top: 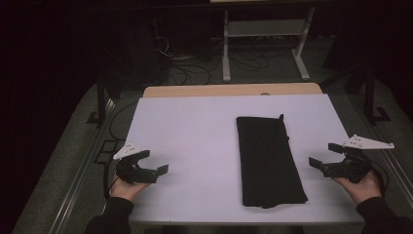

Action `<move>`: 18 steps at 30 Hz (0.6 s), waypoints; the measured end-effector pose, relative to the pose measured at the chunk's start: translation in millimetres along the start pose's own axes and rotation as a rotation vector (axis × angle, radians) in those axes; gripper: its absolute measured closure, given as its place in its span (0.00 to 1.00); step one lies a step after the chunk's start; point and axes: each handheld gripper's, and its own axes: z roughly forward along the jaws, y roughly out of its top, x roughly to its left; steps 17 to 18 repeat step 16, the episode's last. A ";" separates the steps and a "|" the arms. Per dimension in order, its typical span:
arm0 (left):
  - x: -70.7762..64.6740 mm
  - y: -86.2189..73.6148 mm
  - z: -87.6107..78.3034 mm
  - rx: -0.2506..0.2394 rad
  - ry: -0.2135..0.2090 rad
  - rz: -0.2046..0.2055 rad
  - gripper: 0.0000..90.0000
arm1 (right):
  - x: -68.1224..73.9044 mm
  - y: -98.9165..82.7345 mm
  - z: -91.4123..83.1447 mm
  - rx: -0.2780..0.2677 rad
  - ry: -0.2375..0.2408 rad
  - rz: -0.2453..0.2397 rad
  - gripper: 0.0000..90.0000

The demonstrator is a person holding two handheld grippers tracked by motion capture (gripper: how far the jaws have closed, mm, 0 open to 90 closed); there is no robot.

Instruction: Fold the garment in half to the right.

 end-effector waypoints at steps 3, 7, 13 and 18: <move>3.7 -2.3 -3.7 -0.005 0.005 -0.014 0.00 | 0.7 -6.1 -1.5 0.007 -0.004 -0.004 0.00; 9.9 -6.4 -7.6 -0.003 0.023 -0.038 0.00 | 2.8 -11.5 -3.0 0.014 -0.015 -0.017 0.00; 16.5 -8.2 -14.4 -0.029 0.043 -0.067 0.00 | 3.5 -18.1 -2.6 0.047 -0.012 -0.011 0.00; 18.6 -8.6 -15.7 -0.040 0.049 -0.077 0.00 | 5.3 -19.5 -1.0 0.057 -0.004 -0.013 0.00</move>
